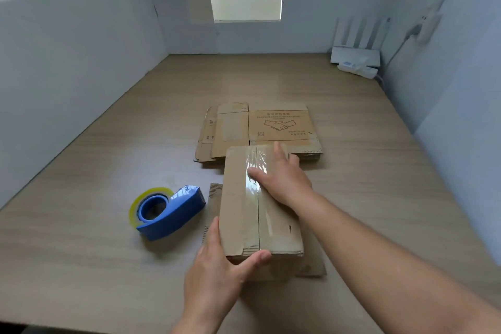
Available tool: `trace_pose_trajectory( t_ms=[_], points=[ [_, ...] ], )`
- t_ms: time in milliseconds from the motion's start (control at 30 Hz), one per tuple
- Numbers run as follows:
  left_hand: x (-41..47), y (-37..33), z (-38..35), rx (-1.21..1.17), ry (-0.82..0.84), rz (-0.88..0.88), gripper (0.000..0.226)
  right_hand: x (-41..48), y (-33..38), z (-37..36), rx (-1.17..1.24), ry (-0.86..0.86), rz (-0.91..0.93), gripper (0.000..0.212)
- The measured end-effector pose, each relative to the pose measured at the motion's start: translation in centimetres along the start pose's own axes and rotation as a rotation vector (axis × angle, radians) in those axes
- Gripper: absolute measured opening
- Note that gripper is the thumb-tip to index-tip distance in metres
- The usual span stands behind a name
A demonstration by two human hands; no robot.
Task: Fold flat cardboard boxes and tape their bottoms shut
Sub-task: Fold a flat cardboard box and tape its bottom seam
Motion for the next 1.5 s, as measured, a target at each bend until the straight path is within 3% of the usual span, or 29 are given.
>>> trace_pose_trajectory(
  t_ms=[167, 367, 533, 733, 867, 1033, 1167, 1300, 1400, 1500],
  points=[
    [1.1, -1.3, -0.7, 0.018, -0.02, -0.06, 0.13, -3.8, -1.5, -0.6, -0.04, 0.027, 0.126, 0.065],
    [1.4, -1.4, -0.9, 0.085, 0.009, -0.088, 0.136, -7.6, -2.9, -1.3, -0.208, -0.041, 0.131, 0.077],
    [1.8, -1.8, -0.8, 0.127, 0.142, -0.172, 0.127, -6.1, -0.6, 0.1, -0.303, -0.149, 0.41, 0.072],
    [2.0, -1.5, -0.6, 0.184, 0.214, -0.182, 0.117, 0.7, 3.1, 0.7, -0.44, 0.02, 0.46, 0.066],
    [2.1, -1.2, -0.5, 0.147, 0.183, -0.133, 0.118, -0.8, 2.5, -0.4, -0.523, 0.007, 0.578, 0.063],
    [1.6, -1.0, -0.7, 0.036, 0.16, -0.086, 0.119, -7.4, 0.2, -1.5, -0.452, -0.025, 0.753, 0.059],
    [1.3, -1.1, -0.4, 0.015, 0.141, -0.068, 0.123, -12.0, -1.6, -0.6, -0.356, -0.31, 0.842, 0.051],
    [1.0, -0.8, -0.5, 0.018, 0.196, -0.081, 0.121, -13.0, -2.7, -0.7, -0.188, -0.421, 0.814, 0.04],
    [1.5, -0.3, 0.7, -0.192, 0.368, -0.065, 0.101, -12.6, -2.6, -0.5, -0.117, -0.461, 0.828, 0.031],
    [3.6, 0.9, 3.6, -0.212, 0.246, -0.066, 0.086, -12.2, -2.6, -0.2, -0.139, -0.447, 0.847, 0.033]
  ],
)
Point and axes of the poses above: each hand's wrist, its own x-axis towards the middle knuckle, its own z-axis out of the back of the hand, y = z × x, the point moved 5 cm from there along x, towards the middle knuckle, and after that the axes turned 11 degrees about -x, right-handed, at the moved point
